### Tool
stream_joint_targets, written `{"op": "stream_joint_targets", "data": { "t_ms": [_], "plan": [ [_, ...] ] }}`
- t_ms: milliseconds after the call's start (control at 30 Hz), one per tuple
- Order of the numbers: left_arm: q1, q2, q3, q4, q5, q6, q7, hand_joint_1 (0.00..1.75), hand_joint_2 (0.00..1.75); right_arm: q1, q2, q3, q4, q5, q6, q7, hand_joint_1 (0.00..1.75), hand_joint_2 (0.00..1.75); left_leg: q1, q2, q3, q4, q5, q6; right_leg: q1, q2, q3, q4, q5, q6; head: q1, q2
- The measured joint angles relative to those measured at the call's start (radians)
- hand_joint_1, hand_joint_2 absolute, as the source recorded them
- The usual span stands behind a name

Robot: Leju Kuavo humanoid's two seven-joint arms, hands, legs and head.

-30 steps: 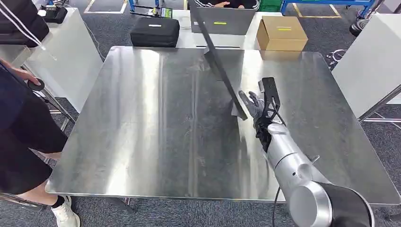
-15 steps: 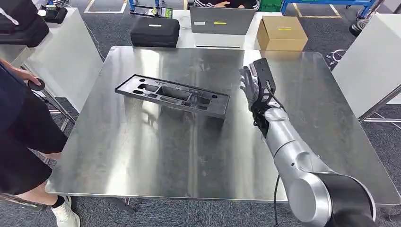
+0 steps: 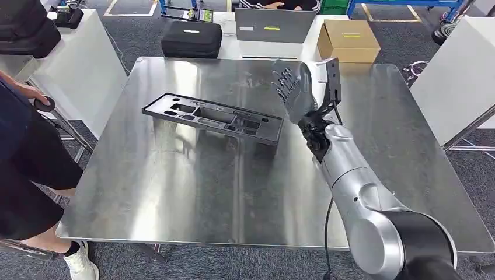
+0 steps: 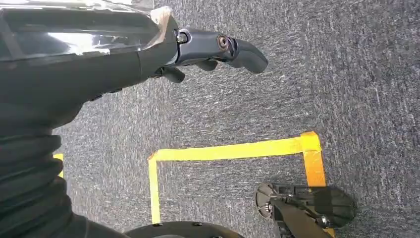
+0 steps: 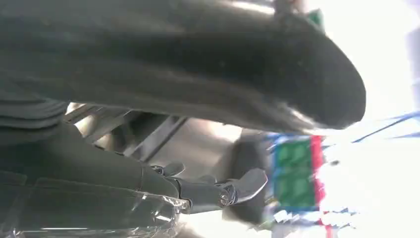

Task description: Take the parts from the cabinet and place them on the table.

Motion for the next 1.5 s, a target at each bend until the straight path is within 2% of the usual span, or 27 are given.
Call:
{"op": "stream_joint_targets", "data": {
  "t_ms": [67,200,300,433,567,600,667,733,767,900,1000,1200,1433,1500],
  "plan": [
    [0.000,0.001,0.002,0.000,0.002,0.000,0.000,0.00,1.75,0.009,0.003,0.019,-0.027,-0.025,0.037,-0.016,0.00,0.00,0.000,0.000,0.000,0.000,0.000,0.000,0.000,0.000,0.000,0.000,0.000,0.000,0.000,0.000],
    [0.001,0.002,0.003,0.000,0.002,0.001,0.000,0.00,1.75,0.022,0.005,0.036,-0.050,-0.034,0.047,-0.023,0.00,0.00,0.000,0.000,0.000,0.000,0.000,0.000,0.000,0.000,0.000,0.000,0.000,0.000,0.000,0.000],
    [0.001,0.003,0.011,0.000,0.012,0.002,0.000,0.00,1.75,0.053,0.004,0.069,-0.100,-0.091,0.108,-0.045,0.00,0.00,0.000,0.000,0.001,0.000,0.000,0.000,0.000,0.000,0.000,0.000,0.000,0.000,0.000,0.000],
    [0.001,0.005,0.018,0.000,0.024,0.008,0.012,0.00,1.75,0.170,-0.020,0.193,-0.287,-0.340,0.118,-0.029,0.00,0.00,0.000,-0.001,0.000,0.000,0.000,0.000,0.000,-0.001,-0.001,0.000,0.000,0.000,0.000,0.000],
    [0.001,0.005,0.037,0.000,0.047,0.027,0.026,0.00,1.75,0.321,-0.084,0.360,-0.558,-0.496,0.052,-0.066,0.00,0.00,0.000,0.000,0.000,0.000,-0.001,-0.001,0.000,0.000,-0.002,0.000,0.000,0.000,0.000,0.000],
    [0.001,0.005,0.043,0.000,0.055,0.034,0.026,0.00,0.00,0.370,-0.108,0.402,-0.645,-0.512,0.030,-0.084,0.00,0.00,0.000,0.000,0.000,0.000,-0.001,-0.001,0.000,-0.001,-0.006,-0.001,-0.001,0.000,0.000,0.000],
    [0.002,0.005,0.046,0.000,0.060,0.037,0.026,0.00,0.00,0.420,-0.126,0.428,-0.734,-0.509,0.007,-0.111,0.00,0.00,0.000,-0.001,0.000,0.000,-0.003,-0.001,0.000,-0.001,-0.009,-0.001,-0.002,-0.001,0.000,0.000],
    [0.002,0.005,0.058,0.000,0.072,0.045,0.026,0.00,0.00,0.495,-0.173,0.486,-0.853,-0.481,-0.018,-0.154,0.00,0.00,0.000,-0.001,0.001,0.000,-0.005,-0.002,0.000,-0.001,-0.008,-0.001,-0.004,0.001,0.000,0.000],
    [0.002,0.005,0.065,0.000,0.076,0.049,0.027,0.00,0.00,0.559,-0.198,0.514,-0.937,-0.445,-0.035,-0.184,0.00,0.00,0.000,-0.001,0.001,0.000,-0.005,-0.002,0.000,-0.001,-0.007,-0.001,-0.004,0.001,0.000,0.000],
    [0.004,0.007,0.076,0.000,0.084,0.055,0.037,0.00,0.00,0.718,-0.259,0.585,-1.130,-0.292,-0.083,-0.274,0.00,0.00,0.000,0.000,0.000,0.000,-0.006,-0.002,0.000,0.000,-0.001,-0.001,-0.004,0.001,-0.001,0.000],
    [0.004,0.008,0.085,0.000,0.084,0.055,0.037,0.00,0.00,0.811,-0.292,0.612,-1.238,-0.275,-0.095,-0.297,0.00,0.00,0.000,-0.001,0.001,0.000,-0.007,-0.002,0.000,-0.001,0.000,-0.001,-0.006,0.001,0.000,0.000],
    [0.004,0.011,0.088,0.000,0.087,0.047,0.023,0.00,0.00,0.869,-0.304,0.624,-1.307,-0.274,-0.120,-0.282,0.00,0.00,0.000,0.000,0.006,0.000,-0.010,-0.003,0.000,0.000,-0.004,-0.001,-0.009,0.000,0.000,0.000],
    [0.004,0.021,0.088,0.000,0.087,0.022,0.012,0.00,0.00,0.938,-0.320,0.611,-1.338,-0.274,-0.131,-0.281,0.00,0.00,-0.008,-0.001,0.006,0.001,-0.014,0.003,-0.006,0.000,0.003,-0.002,-0.009,0.002,0.000,0.000],
    [0.004,0.025,0.088,0.000,0.086,0.017,0.012,0.00,0.00,0.951,-0.324,0.605,-1.343,-0.273,-0.131,-0.284,0.00,0.00,-0.011,0.000,0.006,0.002,-0.014,0.005,-0.010,0.000,0.006,-0.002,-0.009,0.006,0.000,0.000]
  ]
}}
